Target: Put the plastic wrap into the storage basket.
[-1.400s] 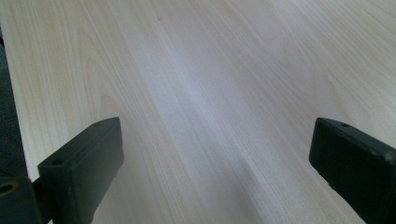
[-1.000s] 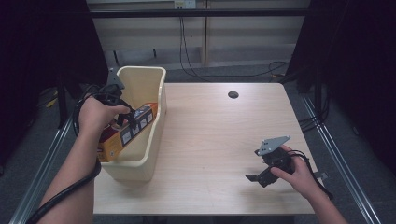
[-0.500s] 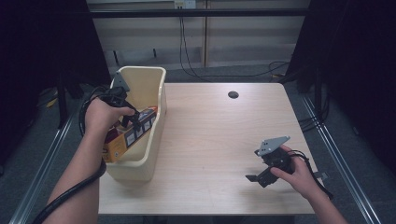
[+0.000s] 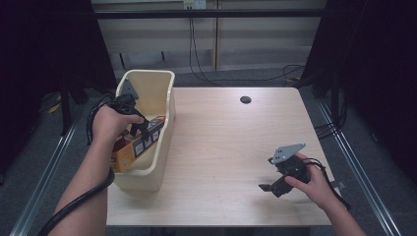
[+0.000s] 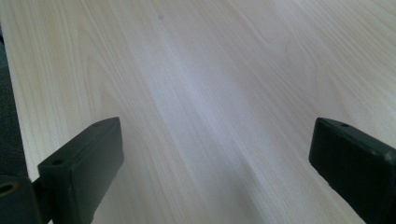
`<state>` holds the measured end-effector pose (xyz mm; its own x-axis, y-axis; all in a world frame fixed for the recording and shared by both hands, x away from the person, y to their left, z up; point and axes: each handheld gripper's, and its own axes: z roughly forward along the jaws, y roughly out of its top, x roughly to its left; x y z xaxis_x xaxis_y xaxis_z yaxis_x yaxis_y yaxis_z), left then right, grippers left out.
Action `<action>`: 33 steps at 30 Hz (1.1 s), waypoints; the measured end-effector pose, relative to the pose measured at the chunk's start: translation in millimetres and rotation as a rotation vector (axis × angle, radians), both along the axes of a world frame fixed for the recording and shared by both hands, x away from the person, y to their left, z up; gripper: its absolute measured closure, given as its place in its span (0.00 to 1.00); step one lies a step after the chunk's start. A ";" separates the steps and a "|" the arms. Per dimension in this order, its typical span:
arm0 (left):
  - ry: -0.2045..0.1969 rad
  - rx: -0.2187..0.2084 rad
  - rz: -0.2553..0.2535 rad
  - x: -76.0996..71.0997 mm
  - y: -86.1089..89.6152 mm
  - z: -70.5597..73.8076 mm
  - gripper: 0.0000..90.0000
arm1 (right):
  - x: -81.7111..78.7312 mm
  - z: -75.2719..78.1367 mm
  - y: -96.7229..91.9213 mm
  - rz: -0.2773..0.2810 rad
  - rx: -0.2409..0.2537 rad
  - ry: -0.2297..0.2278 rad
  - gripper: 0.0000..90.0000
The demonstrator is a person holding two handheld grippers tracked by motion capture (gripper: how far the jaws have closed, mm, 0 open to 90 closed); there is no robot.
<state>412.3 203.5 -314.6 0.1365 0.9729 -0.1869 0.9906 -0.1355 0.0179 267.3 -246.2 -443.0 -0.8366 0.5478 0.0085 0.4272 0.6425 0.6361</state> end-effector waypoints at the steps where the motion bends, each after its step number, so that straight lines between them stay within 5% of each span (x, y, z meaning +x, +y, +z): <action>1: 0.000 0.000 0.001 0.1 -0.1 0.0 0.44 | 0.0 0.0 0.0 0.000 0.001 0.000 0.04; 10: 0.026 0.013 -0.007 1.0 -2.3 -5.5 0.44 | 0.3 -0.1 -0.2 0.004 -0.001 -0.003 0.04; 17: 0.010 0.004 0.002 -0.1 -0.4 -0.8 0.43 | 0.3 -0.3 0.0 0.005 -0.001 -0.002 0.04; 21: -0.031 -0.051 0.037 -0.9 1.6 8.4 0.43 | -0.3 -0.3 0.8 0.001 0.000 0.001 0.04; 33: -0.093 -0.068 0.008 -0.4 -2.9 27.5 0.37 | 0.1 0.3 -0.6 0.004 0.009 -0.001 0.04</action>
<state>411.9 200.6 -287.1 0.1487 0.9594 -0.2396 0.9853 -0.1231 0.1187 267.4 -246.8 -442.7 -0.8386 0.5447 0.0127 0.4242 0.6382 0.6424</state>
